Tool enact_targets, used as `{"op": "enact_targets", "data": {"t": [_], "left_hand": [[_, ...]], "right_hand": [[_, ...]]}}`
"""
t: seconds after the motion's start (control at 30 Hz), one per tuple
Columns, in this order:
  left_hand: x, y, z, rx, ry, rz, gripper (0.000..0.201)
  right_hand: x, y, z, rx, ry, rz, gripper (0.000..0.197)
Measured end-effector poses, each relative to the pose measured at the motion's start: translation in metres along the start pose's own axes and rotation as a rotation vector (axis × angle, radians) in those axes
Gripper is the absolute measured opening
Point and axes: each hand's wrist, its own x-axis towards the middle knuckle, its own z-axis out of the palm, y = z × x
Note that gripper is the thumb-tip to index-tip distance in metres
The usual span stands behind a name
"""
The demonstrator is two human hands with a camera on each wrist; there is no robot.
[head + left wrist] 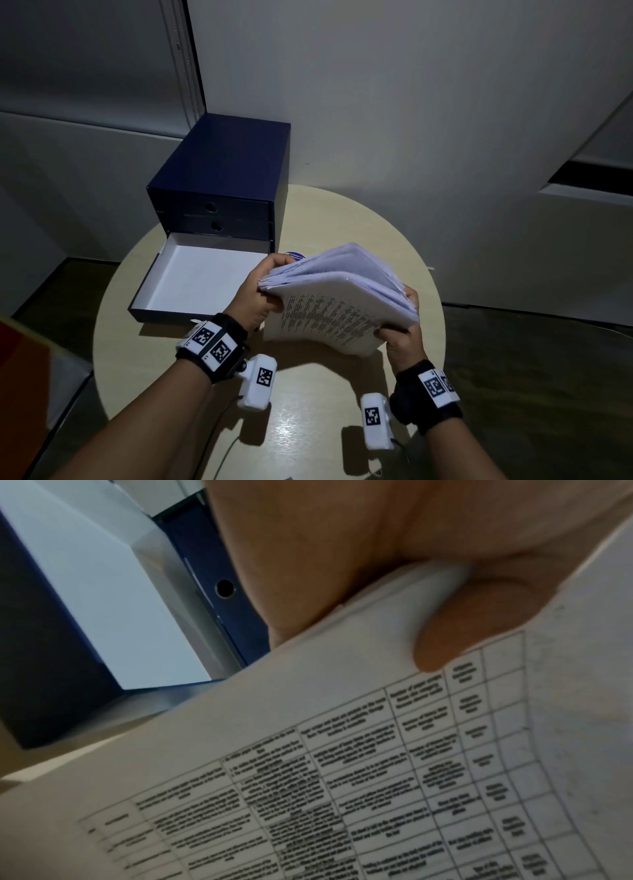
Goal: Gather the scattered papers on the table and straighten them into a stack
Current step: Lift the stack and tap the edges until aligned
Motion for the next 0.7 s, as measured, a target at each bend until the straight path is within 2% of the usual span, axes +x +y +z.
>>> {"op": "enact_targets", "data": {"t": [0.1,0.2,0.3,0.4,0.47,0.53,0.57,0.63,0.7], "left_hand": [[0.005,-0.005,-0.003,0.014,0.041,-0.02,0.059],[0.005,-0.009,0.0,0.093,0.088,0.011,0.039],[0.004,-0.008,0.004,0.068,0.207,0.01,0.045],[-0.001,0.006,0.007,0.084,0.309,0.037,0.064],[-0.003,0.024,0.009,0.3,0.328,0.156,0.081],[0.0,0.041,0.014,0.626,0.202,0.259,0.085],[0.005,0.044,0.016,0.722,0.088,0.26,0.078],[0.012,0.042,0.023,0.701,-0.12,0.17,0.048],[0.014,0.032,0.025,0.606,-0.115,0.139,0.02]], "right_hand": [[0.004,0.005,0.003,-0.013,0.063,0.044,0.07],[0.007,0.011,0.005,-0.128,0.097,0.109,0.041],[0.009,0.002,0.006,-0.274,0.129,0.102,0.022],[0.015,-0.038,0.004,-0.524,0.113,-0.085,0.038],[0.023,-0.066,0.005,-0.814,0.002,-0.28,0.043],[0.032,-0.086,0.012,-1.115,-0.161,-0.373,0.04],[0.034,-0.092,0.018,-1.232,-0.235,-0.393,0.039],[0.035,-0.097,0.029,-1.372,-0.356,-0.435,0.037],[0.032,-0.099,0.036,-1.36,-0.364,-0.469,0.031]]}}
